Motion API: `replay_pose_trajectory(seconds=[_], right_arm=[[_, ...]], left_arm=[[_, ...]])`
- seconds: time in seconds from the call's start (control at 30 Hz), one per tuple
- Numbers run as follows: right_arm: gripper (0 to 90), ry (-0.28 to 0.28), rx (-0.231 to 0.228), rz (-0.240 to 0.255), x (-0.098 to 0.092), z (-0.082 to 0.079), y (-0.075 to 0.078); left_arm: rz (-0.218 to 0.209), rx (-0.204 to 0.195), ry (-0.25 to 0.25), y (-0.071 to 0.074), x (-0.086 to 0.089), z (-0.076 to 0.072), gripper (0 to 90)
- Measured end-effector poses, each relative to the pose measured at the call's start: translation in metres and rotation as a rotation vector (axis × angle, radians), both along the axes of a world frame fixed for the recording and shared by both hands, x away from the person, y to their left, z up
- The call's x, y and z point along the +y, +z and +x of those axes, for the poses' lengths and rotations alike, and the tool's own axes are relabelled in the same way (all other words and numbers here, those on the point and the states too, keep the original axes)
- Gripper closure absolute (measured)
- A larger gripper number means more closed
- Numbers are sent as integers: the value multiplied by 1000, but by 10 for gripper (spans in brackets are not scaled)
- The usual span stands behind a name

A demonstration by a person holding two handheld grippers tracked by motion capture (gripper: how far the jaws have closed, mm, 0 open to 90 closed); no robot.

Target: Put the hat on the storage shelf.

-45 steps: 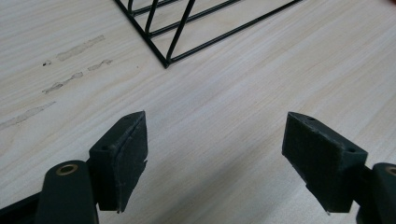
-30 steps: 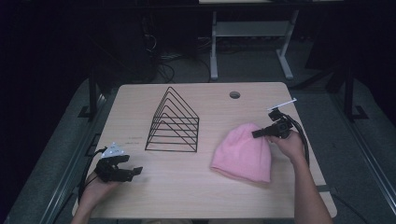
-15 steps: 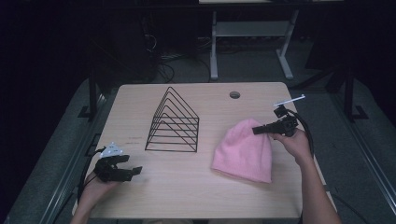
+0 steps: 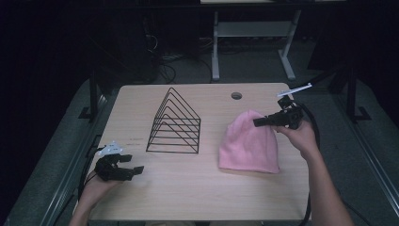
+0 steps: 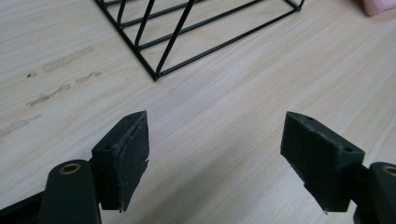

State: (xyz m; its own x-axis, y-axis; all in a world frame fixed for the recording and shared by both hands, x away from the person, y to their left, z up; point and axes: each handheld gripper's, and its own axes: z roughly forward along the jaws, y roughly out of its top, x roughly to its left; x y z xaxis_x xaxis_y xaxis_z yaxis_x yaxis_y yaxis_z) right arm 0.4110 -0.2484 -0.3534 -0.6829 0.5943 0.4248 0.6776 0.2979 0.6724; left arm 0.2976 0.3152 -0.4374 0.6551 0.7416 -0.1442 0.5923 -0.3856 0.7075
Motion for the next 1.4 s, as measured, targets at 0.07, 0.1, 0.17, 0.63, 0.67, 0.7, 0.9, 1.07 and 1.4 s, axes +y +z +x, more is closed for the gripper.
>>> replay_pose_trajectory(seconds=[0.07, 0.1, 0.17, 0.63, 0.67, 0.7, 0.9, 1.07, 1.4], right_arm=[[796, 3, -11, -6, 1, 0, 7], [797, 6, -18, -7, 1, 0, 11], [797, 8, -36, -6, 2, 0, 18], [798, 41, -131, 0, 11, 1, 65], [798, 43, -134, 1, 12, 0, 67], [798, 45, -136, 6, 13, 0, 70], [798, 71, -170, 14, 19, 0, 87], [799, 92, -193, 25, 25, -2, 103], [798, 136, -233, 54, 41, -3, 130]], left_arm=[[-12, -8, -5, 3, 1, 2, 237], [-27, -10, -4, 5, 1, 3, 237], [-41, -11, -9, 8, 3, 4, 238], [-57, -23, -80, 38, 9, 14, 237], [-58, -28, -89, 41, 9, 15, 237], [-60, -24, -94, 44, 8, 16, 237], [-70, -37, -137, 62, 4, 20, 237], [-72, -33, -167, 75, 4, 24, 237], [-77, -42, -209, 97, 1, 32, 236]])
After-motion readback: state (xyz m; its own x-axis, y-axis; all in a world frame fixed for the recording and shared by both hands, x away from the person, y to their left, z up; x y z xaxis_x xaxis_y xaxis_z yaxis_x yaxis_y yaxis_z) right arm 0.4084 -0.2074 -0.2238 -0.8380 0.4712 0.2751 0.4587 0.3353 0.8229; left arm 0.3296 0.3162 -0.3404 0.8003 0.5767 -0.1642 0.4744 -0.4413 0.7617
